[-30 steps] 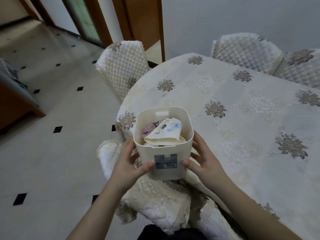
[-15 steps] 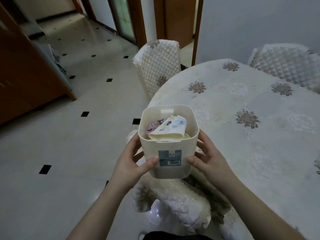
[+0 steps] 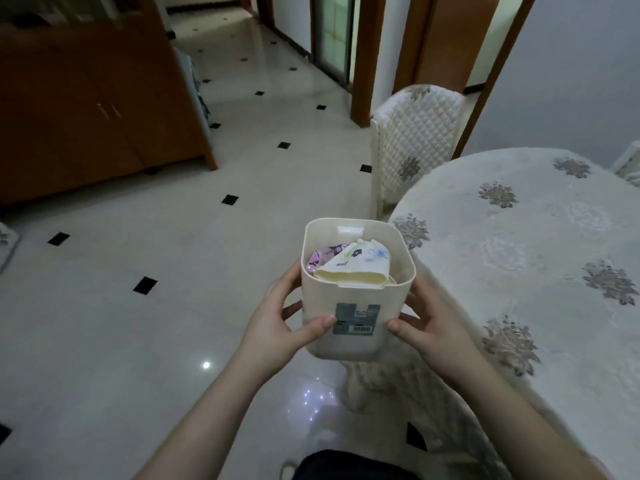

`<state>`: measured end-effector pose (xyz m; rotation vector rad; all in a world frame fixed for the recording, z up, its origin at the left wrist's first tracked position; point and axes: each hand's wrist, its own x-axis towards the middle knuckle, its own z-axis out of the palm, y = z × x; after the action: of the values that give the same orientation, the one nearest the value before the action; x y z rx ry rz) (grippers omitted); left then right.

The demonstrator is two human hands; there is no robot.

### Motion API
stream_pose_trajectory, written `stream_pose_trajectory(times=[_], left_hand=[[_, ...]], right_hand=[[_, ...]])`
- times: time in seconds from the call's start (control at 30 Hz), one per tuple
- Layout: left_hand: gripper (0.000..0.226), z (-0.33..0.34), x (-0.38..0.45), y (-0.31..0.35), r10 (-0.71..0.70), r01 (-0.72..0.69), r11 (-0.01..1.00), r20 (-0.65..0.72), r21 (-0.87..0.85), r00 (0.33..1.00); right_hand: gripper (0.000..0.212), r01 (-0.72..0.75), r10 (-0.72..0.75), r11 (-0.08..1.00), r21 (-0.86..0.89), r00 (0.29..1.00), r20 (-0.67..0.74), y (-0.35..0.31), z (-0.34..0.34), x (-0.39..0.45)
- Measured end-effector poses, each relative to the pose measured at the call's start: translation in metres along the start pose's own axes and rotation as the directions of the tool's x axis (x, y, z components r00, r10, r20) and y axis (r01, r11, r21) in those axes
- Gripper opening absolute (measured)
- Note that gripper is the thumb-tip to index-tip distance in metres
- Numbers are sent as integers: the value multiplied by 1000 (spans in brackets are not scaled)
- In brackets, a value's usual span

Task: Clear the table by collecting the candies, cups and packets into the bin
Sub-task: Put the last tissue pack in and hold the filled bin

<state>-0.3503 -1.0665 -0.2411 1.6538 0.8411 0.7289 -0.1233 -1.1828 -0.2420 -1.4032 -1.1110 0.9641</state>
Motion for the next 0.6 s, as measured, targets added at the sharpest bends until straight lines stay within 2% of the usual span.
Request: stream_pose_trajectory(times=[0.13, 0.3, 0.6], left_hand=[[82, -57, -12, -18, -56, 55, 998, -34, -35, 998], [83, -114, -20, -31, -93, 87, 993, -86, -74, 992], [80, -167, -10, -48, -119, 106, 989, -135, -98, 984]], right_hand=[[76, 0, 0, 1000, -2, 998, 65, 1, 58, 24], [75, -4, 4, 1000, 7, 992, 126, -3, 114, 47], [81, 12, 1, 997, -74, 984, 176, -14, 160, 94]])
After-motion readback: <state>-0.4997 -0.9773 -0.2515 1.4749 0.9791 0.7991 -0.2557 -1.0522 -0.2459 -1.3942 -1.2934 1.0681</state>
